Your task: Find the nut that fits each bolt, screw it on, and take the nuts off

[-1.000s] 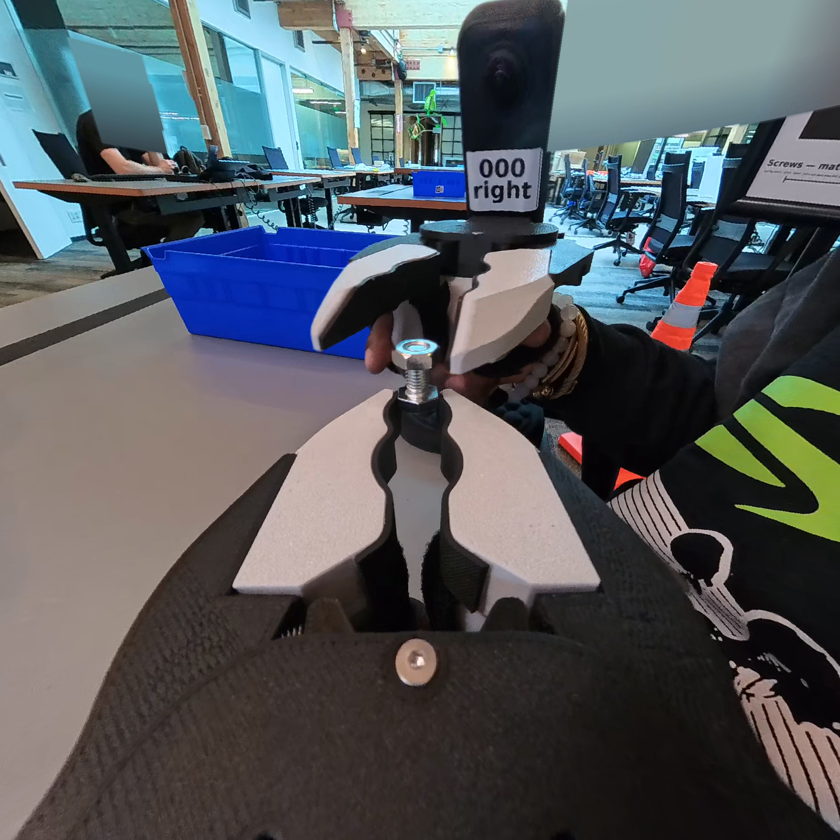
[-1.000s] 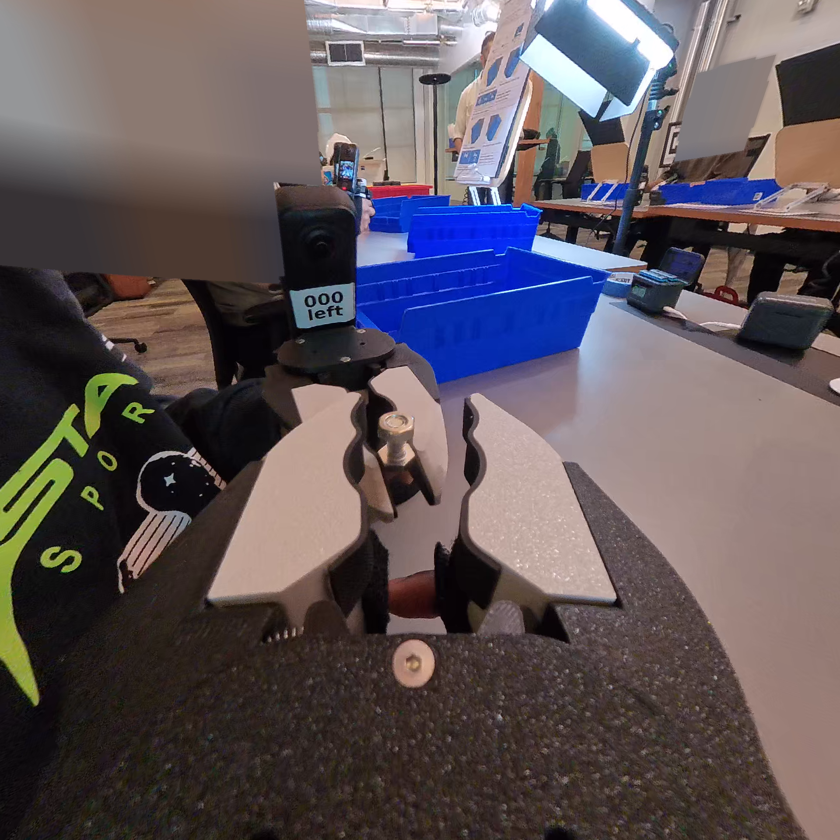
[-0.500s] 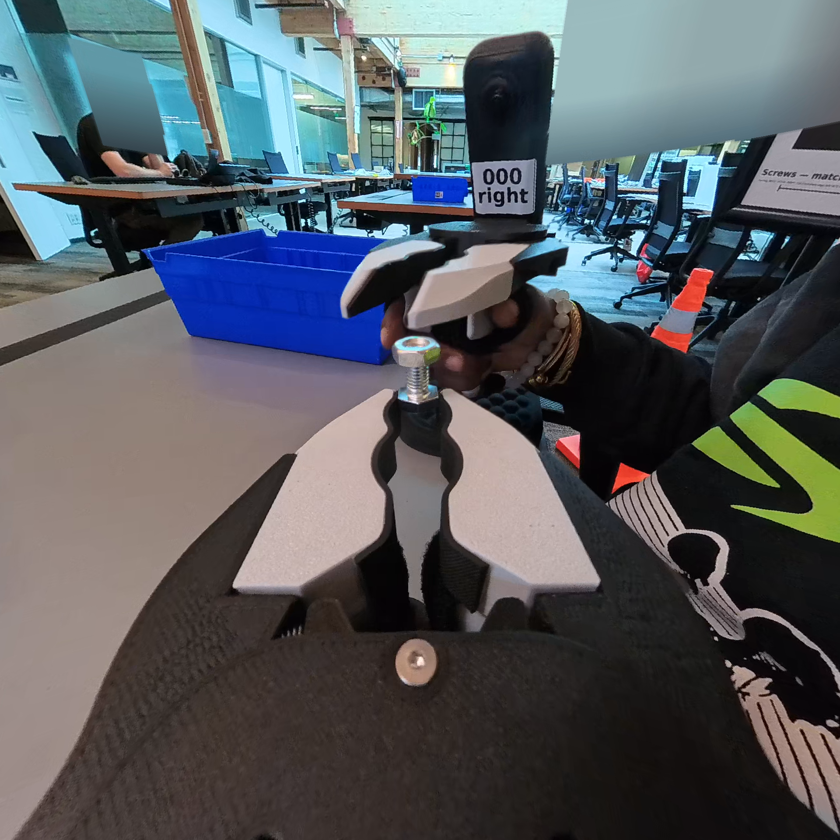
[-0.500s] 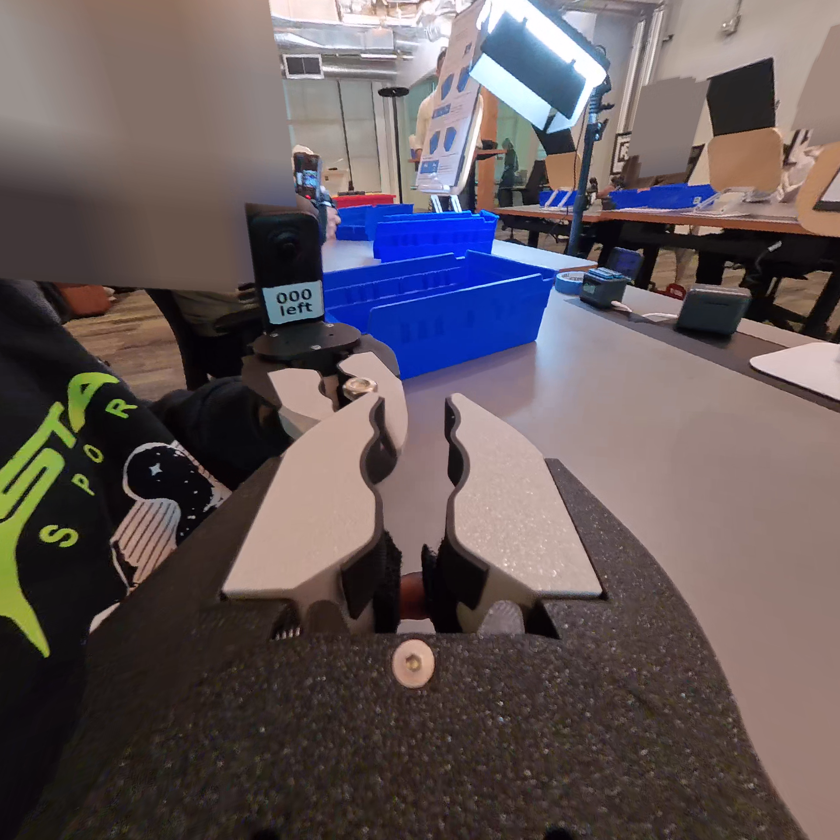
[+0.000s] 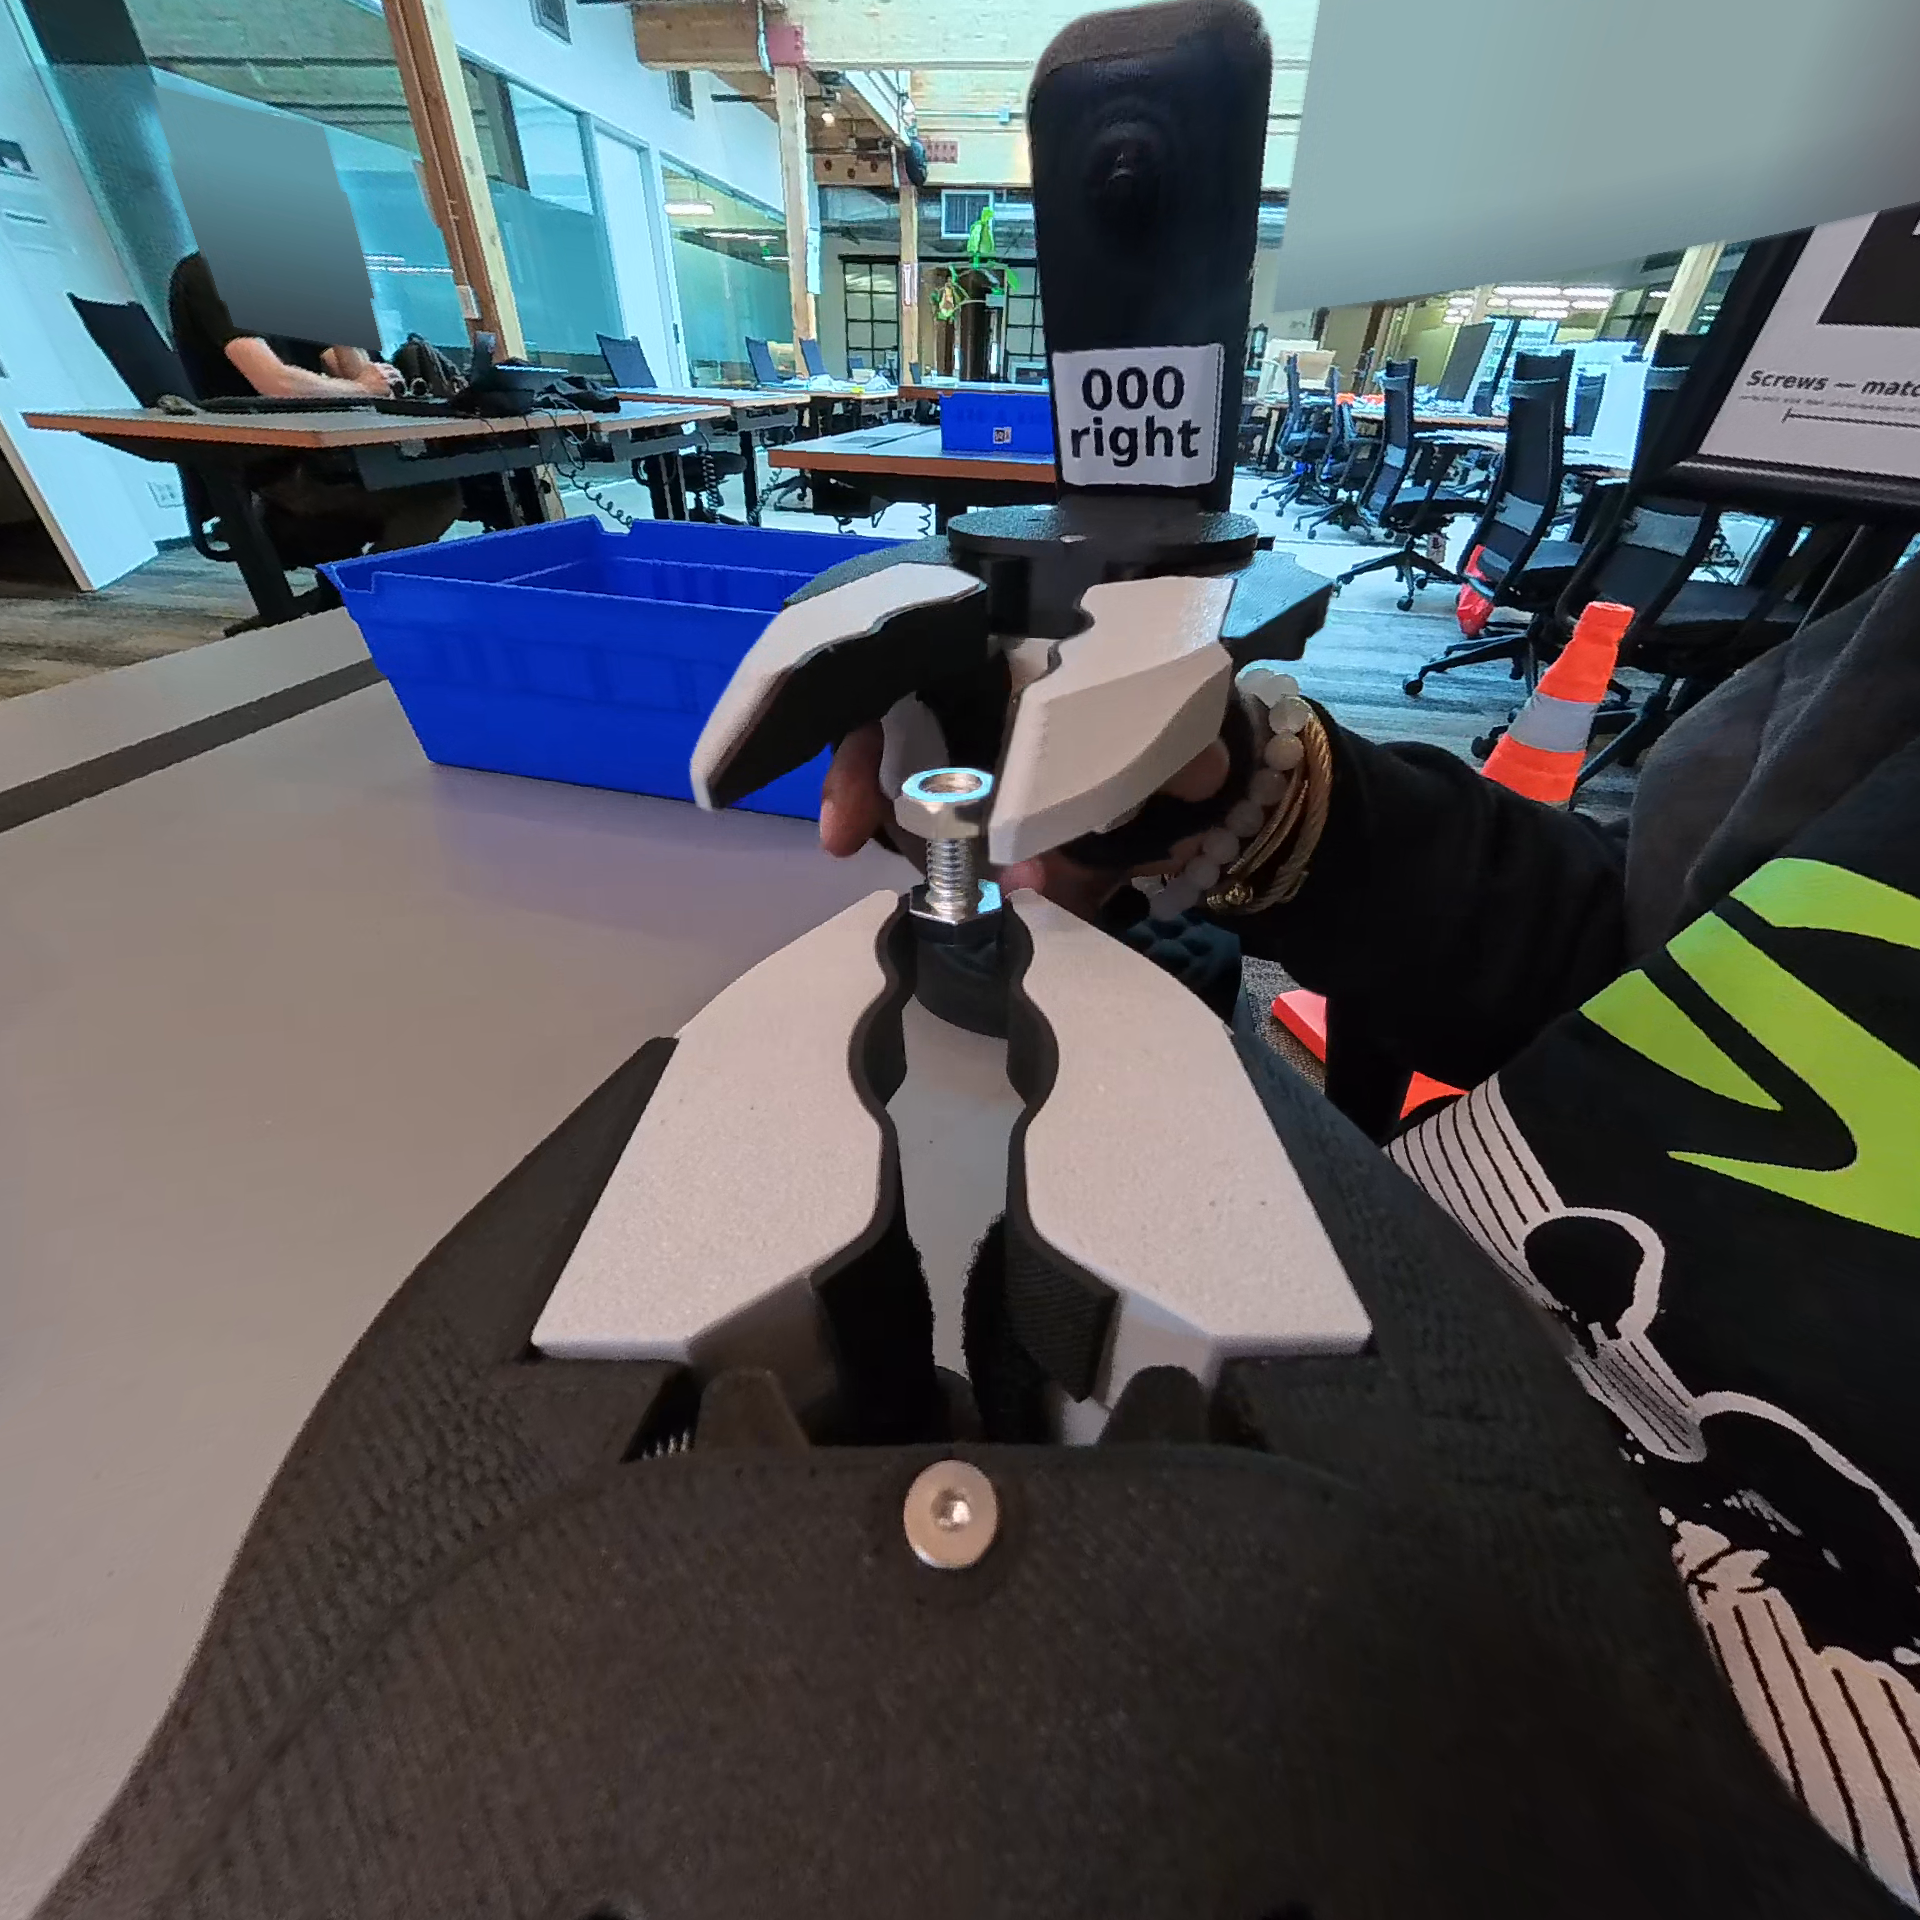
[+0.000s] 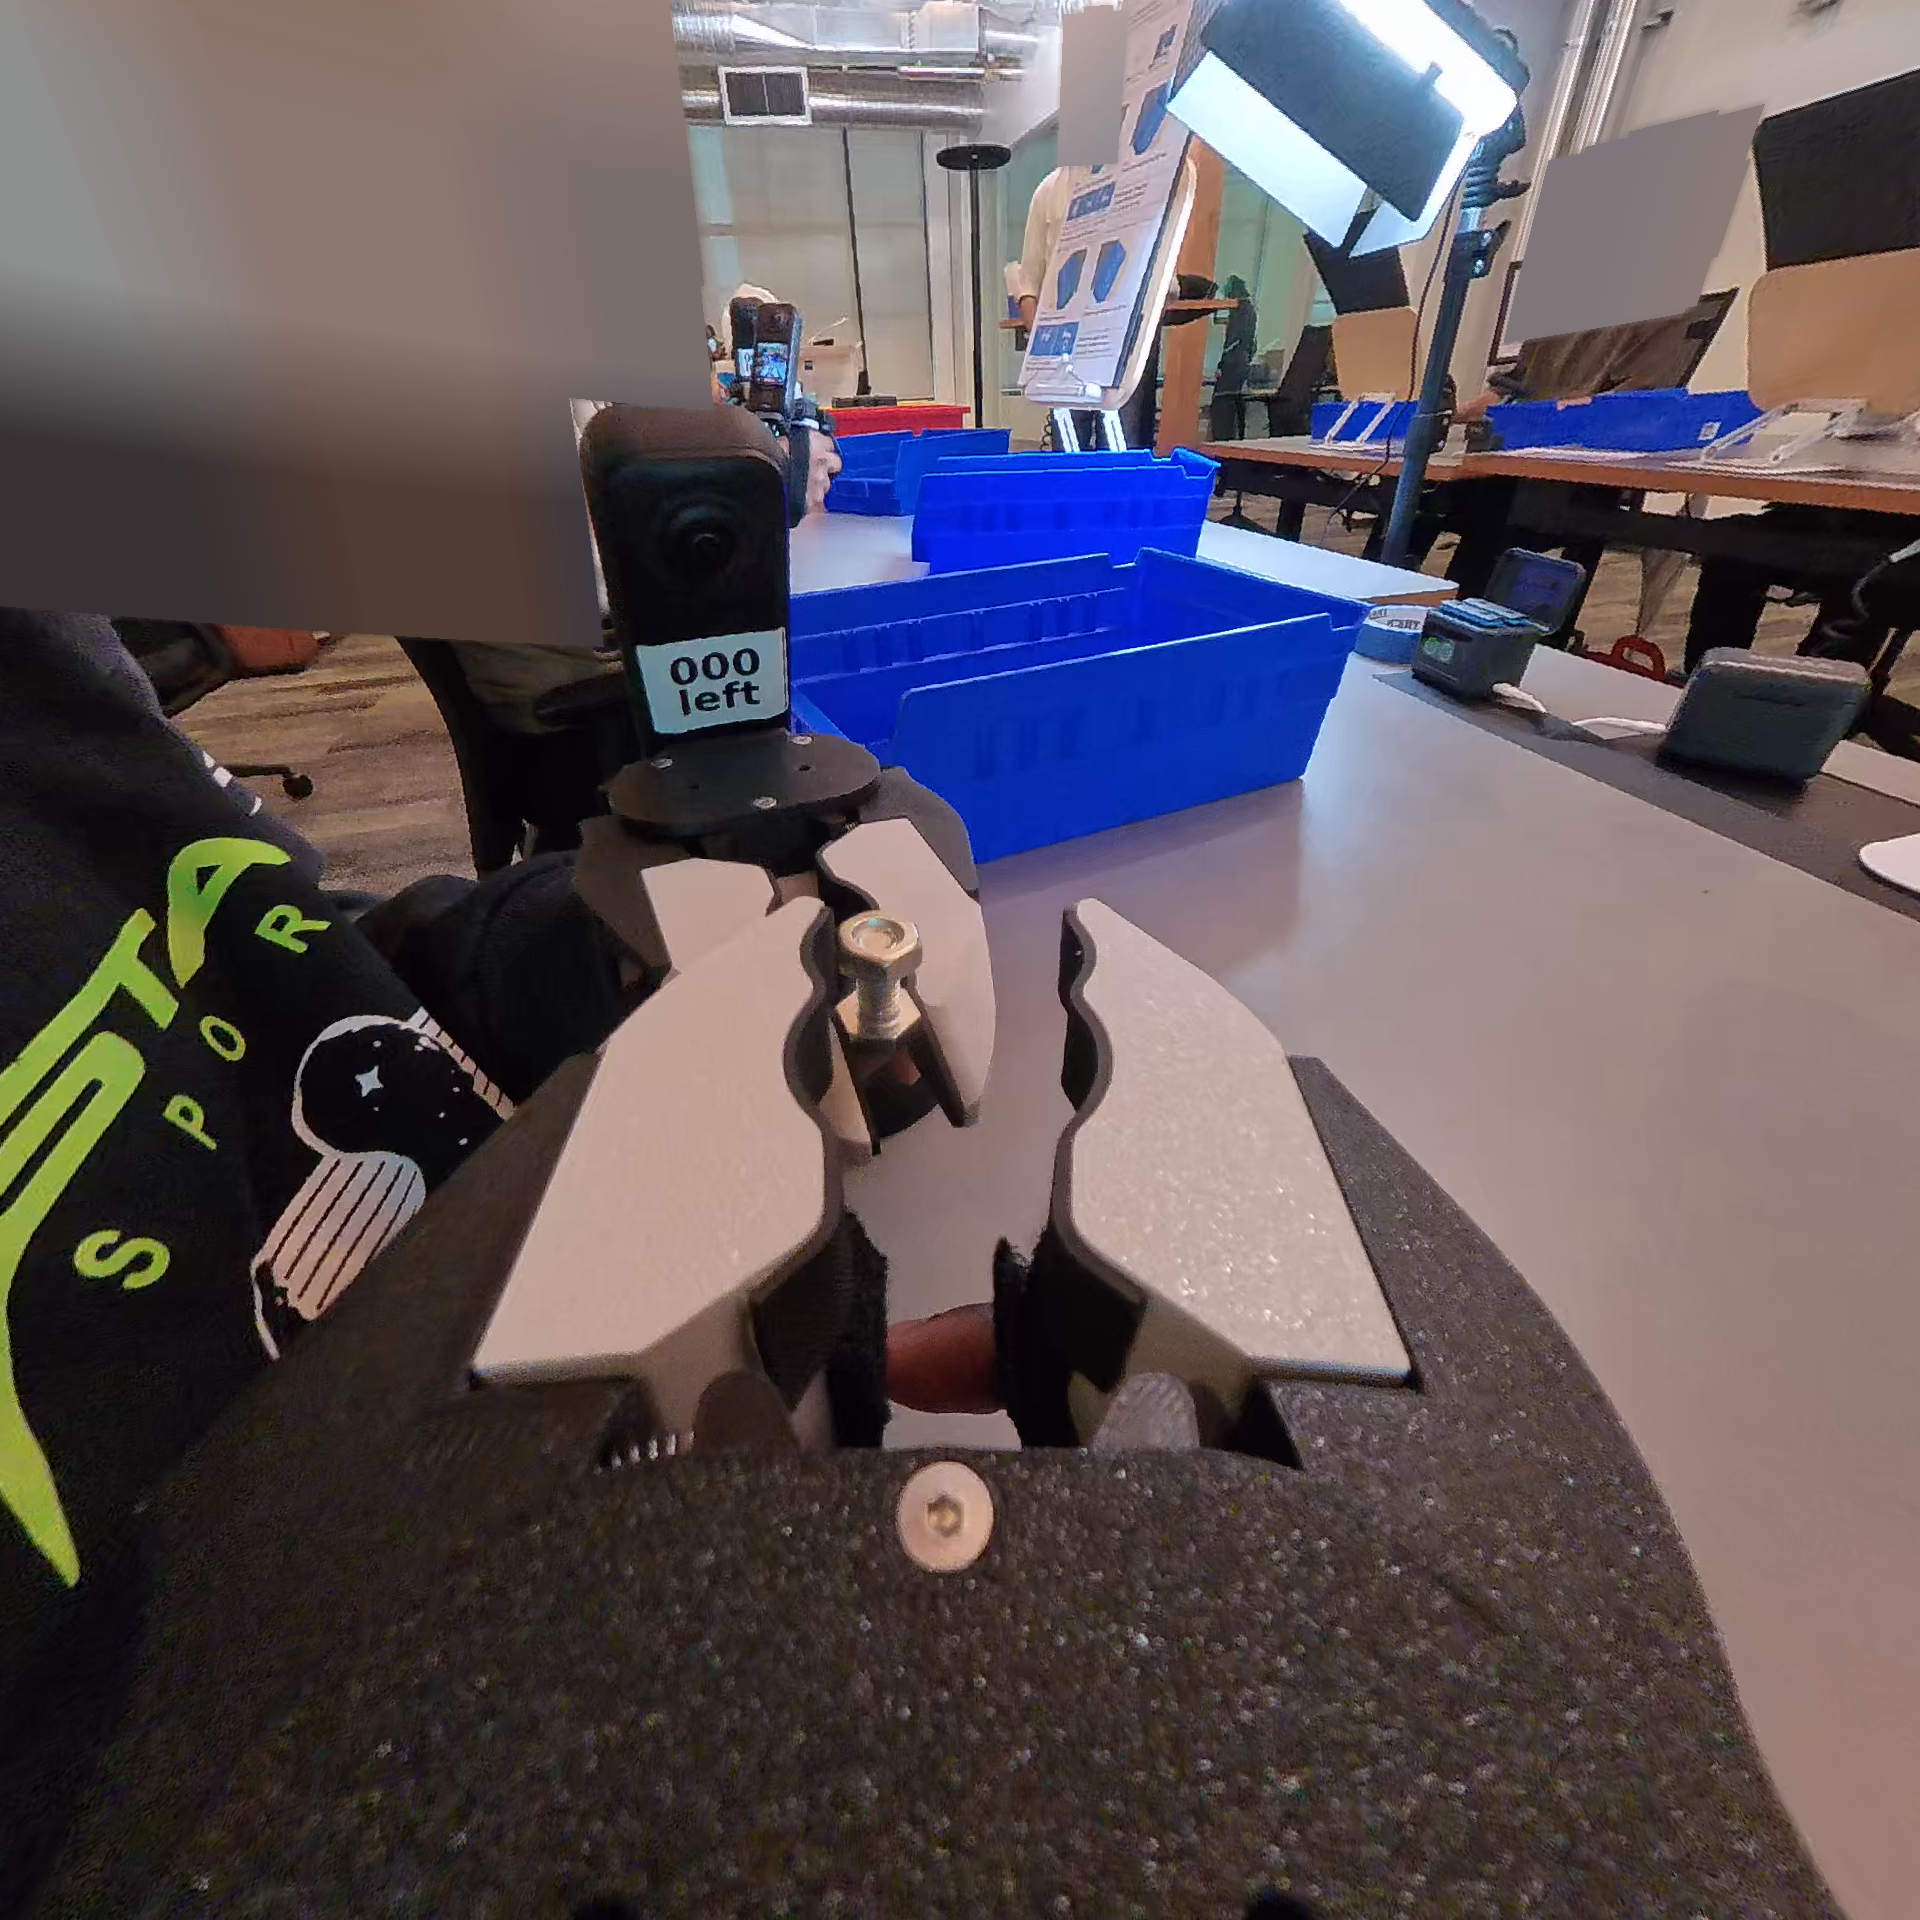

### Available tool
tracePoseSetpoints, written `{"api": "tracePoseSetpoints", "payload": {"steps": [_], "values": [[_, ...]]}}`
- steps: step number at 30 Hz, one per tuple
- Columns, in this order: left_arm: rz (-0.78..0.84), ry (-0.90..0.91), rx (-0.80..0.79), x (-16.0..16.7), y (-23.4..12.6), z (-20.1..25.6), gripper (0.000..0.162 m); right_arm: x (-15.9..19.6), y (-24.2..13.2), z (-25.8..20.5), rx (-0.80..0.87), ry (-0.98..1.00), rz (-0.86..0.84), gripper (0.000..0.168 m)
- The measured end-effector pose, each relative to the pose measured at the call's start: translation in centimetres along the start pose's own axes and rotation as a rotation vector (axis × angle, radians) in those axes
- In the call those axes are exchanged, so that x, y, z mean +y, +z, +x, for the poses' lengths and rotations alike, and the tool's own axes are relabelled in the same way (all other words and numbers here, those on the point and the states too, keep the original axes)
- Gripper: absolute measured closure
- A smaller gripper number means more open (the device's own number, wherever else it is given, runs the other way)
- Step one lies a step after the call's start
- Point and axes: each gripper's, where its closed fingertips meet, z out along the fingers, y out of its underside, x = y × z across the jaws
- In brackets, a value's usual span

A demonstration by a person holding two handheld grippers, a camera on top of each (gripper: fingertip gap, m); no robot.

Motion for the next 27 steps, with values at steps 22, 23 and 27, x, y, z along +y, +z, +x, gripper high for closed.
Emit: {"api": "tracePoseSetpoints", "payload": {"steps": [22,23,27], "values": [[-0.002,0.002,0.002,0.0,0.0,0.1,0.147,-0.1,0.1,-0.3,-0.011,-0.006,0.006,0.128],[-0.002,0.003,0.002,0.0,0.0,0.1,0.147,0.0,0.1,-0.2,-0.007,-0.007,0.004,0.128],[-0.001,-0.001,0.002,0.0,0.0,0.0,0.147,0.0,-0.8,0.0,-0.005,-0.003,0.01,0.127]]}}
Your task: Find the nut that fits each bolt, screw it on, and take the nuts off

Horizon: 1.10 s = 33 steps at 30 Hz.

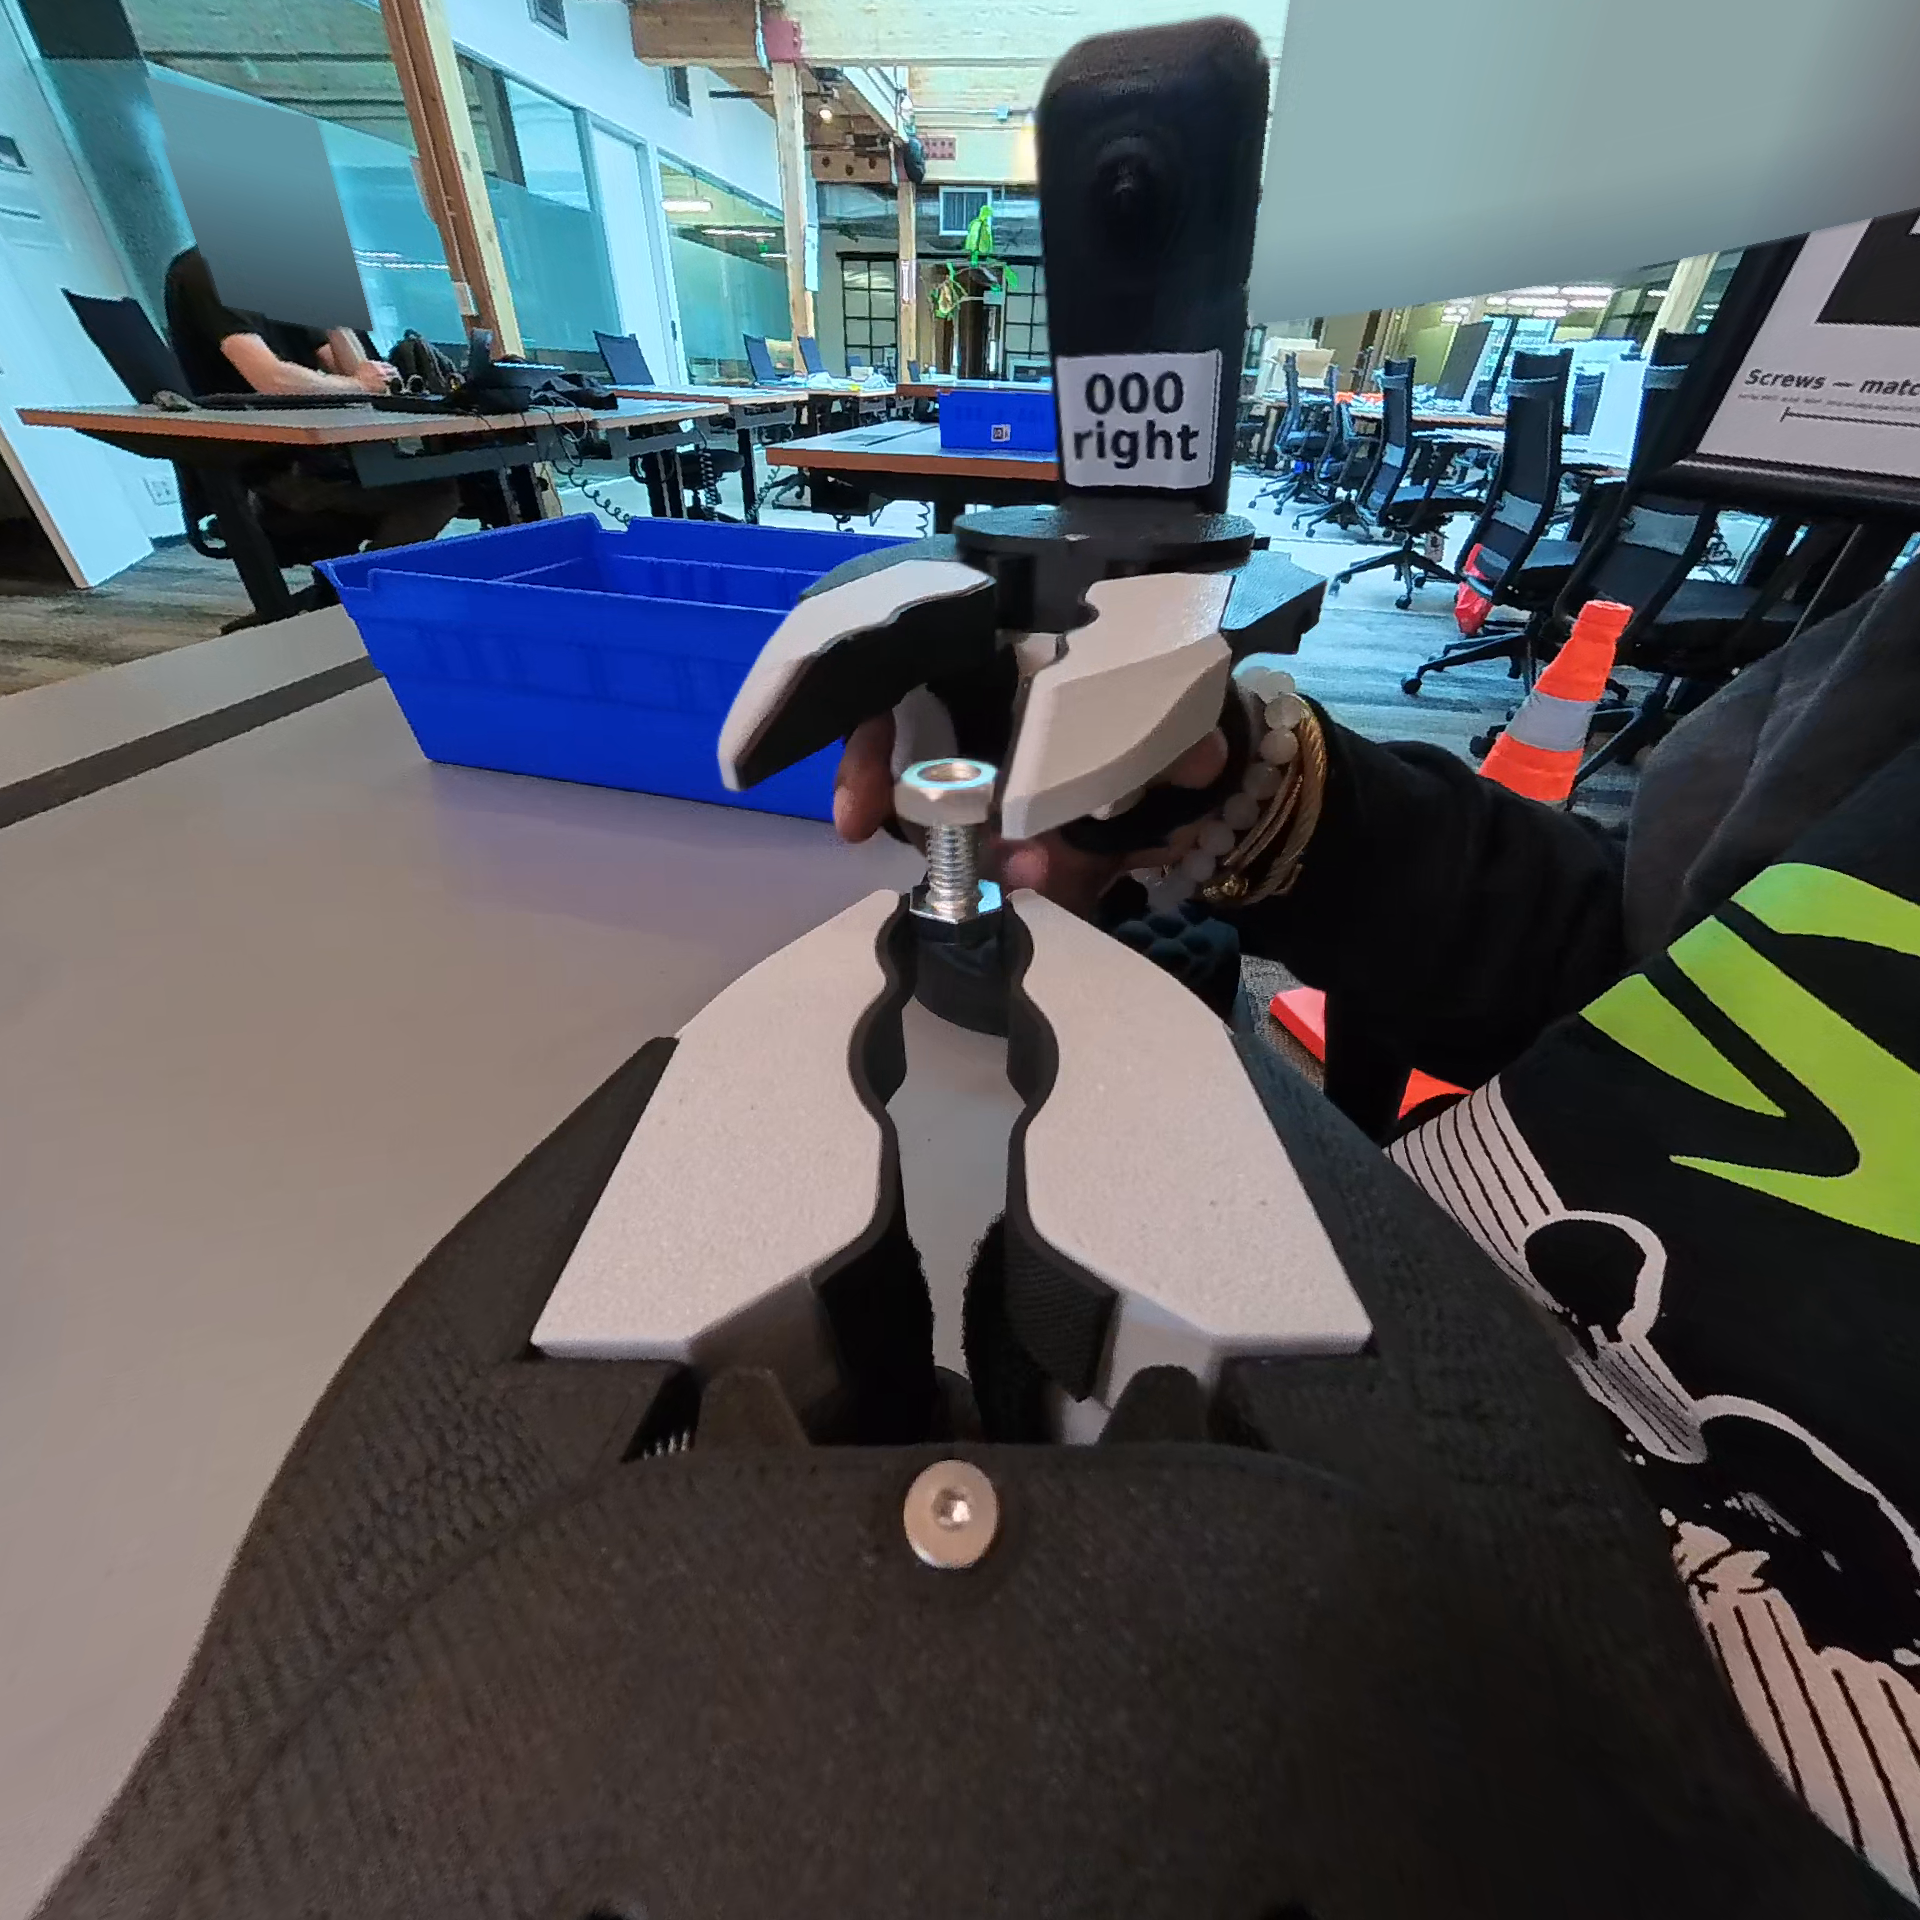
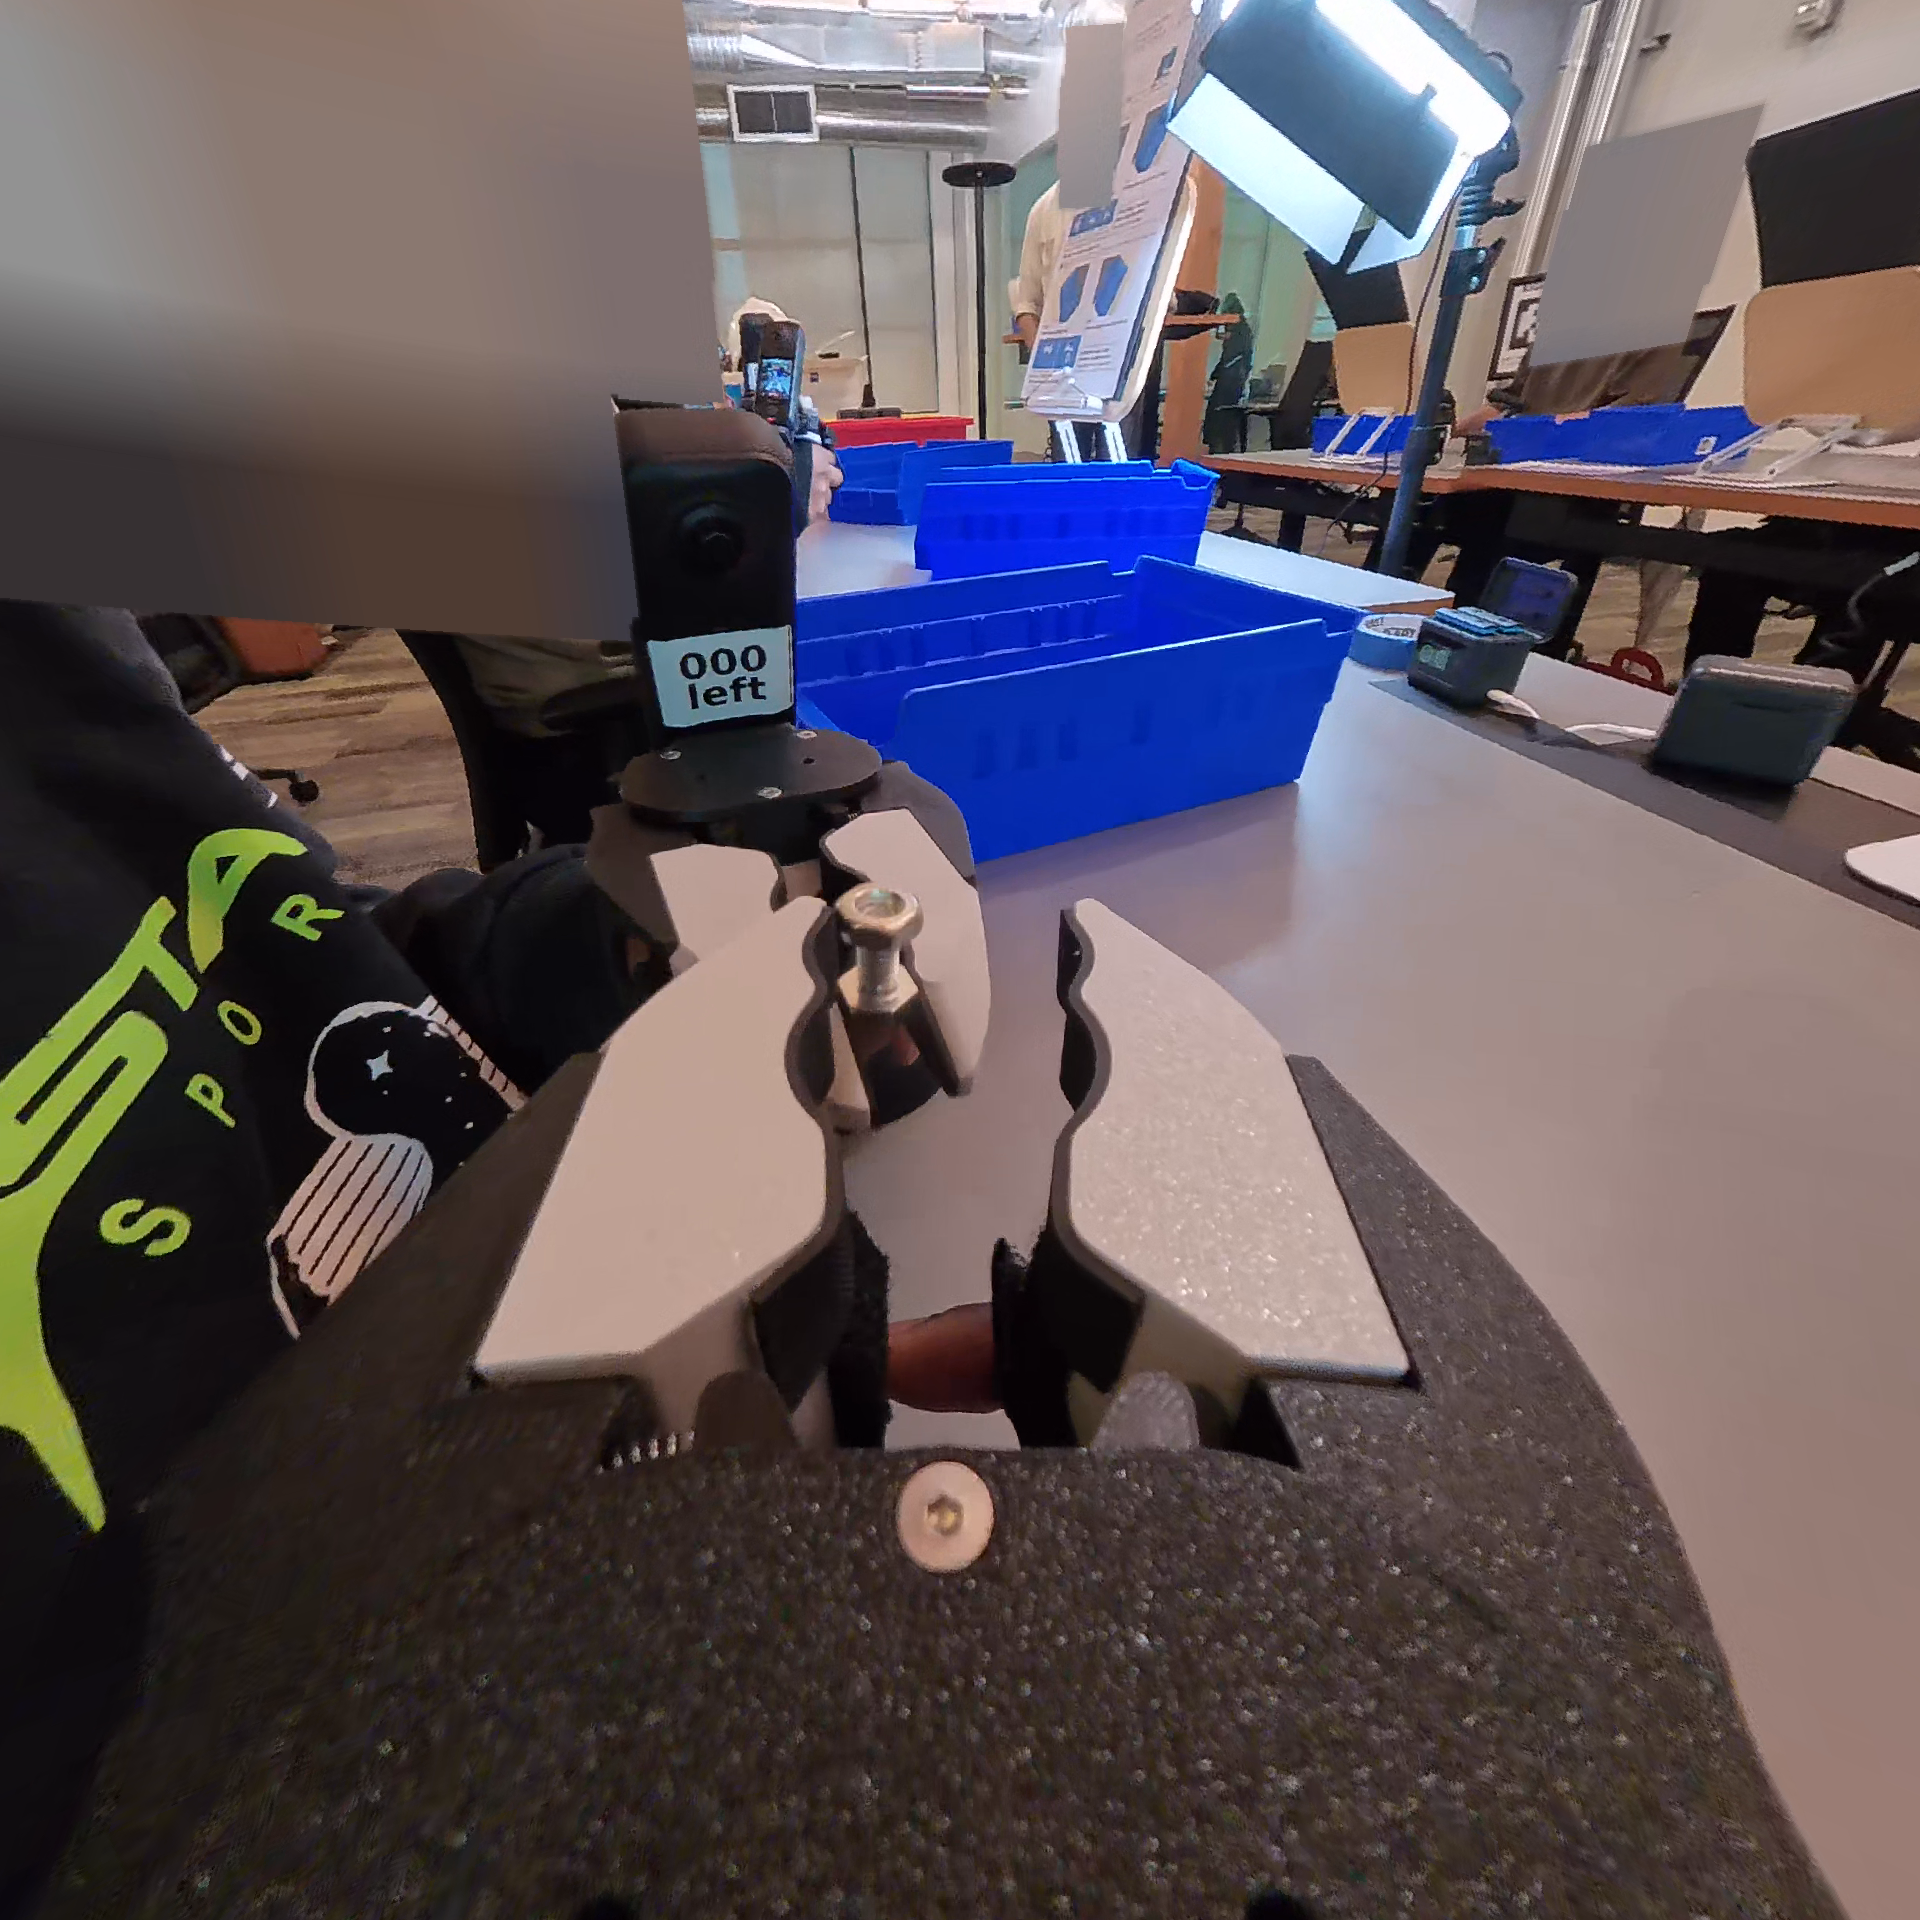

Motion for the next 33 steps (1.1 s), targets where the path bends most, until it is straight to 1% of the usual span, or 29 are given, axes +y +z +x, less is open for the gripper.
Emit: {"api": "tracePoseSetpoints", "payload": {"steps": [2,3,5,8,12,16,19,22,23,28,31,33], "values": [[0.001,-0.004,-0.002,0.0,0.0,-0.1,0.147,0.0,-0.7,0.2,0.011,0.0,0.004,0.133],[0.006,-0.005,0.001,-0.1,0.0,0.0,0.147,0.0,-1.2,0.7,0.041,-0.001,0.007,0.143],[0.005,0.001,0.001,-0.1,0.0,0.0,0.147,0.0,-1.9,1.3,0.074,-0.008,0.013,0.143],[-0.002,0.003,0.001,0.0,0.0,0.1,0.147,-0.4,-2.1,0.8,0.046,-0.006,0.027,0.141],[0.001,0.001,-0.002,0.0,0.0,0.0,0.147,-0.5,-1.3,-0.4,-0.009,-0.016,0.012,0.139],[-0.003,0.003,-0.004,0.1,0.1,0.0,0.147,-0.2,-0.4,-1.2,-0.056,-0.007,-0.041,0.14],[-0.01,0.01,-0.004,0.2,0.1,0.1,0.147,-0.1,-0.2,-1.3,-0.062,-0.005,-0.06,0.148],[-0.014,0.012,-0.003,0.2,0.1,0.1,0.147,0.0,-0.2,-1.3,-0.069,-0.009,-0.075,0.15],[-0.016,0.013,-0.002,0.2,0.2,0.1,0.147,0.0,-0.2,-1.4,-0.072,-0.014,-0.074,0.154],[-0.025,0.017,0.009,0.4,0.2,0.3,0.147,-0.9,-0.7,-1.4,-0.077,-0.032,-0.033,0.154],[-0.017,0.012,0.006,0.3,0.1,0.2,0.147,-1.8,-2.0,-0.6,-0.033,-0.052,-0.021,0.154],[-0.011,0.006,0.003,0.2,0.1,0.1,0.147,-2.4,-3.8,1.3,0.071,-0.074,-0.048,0.154]]}}
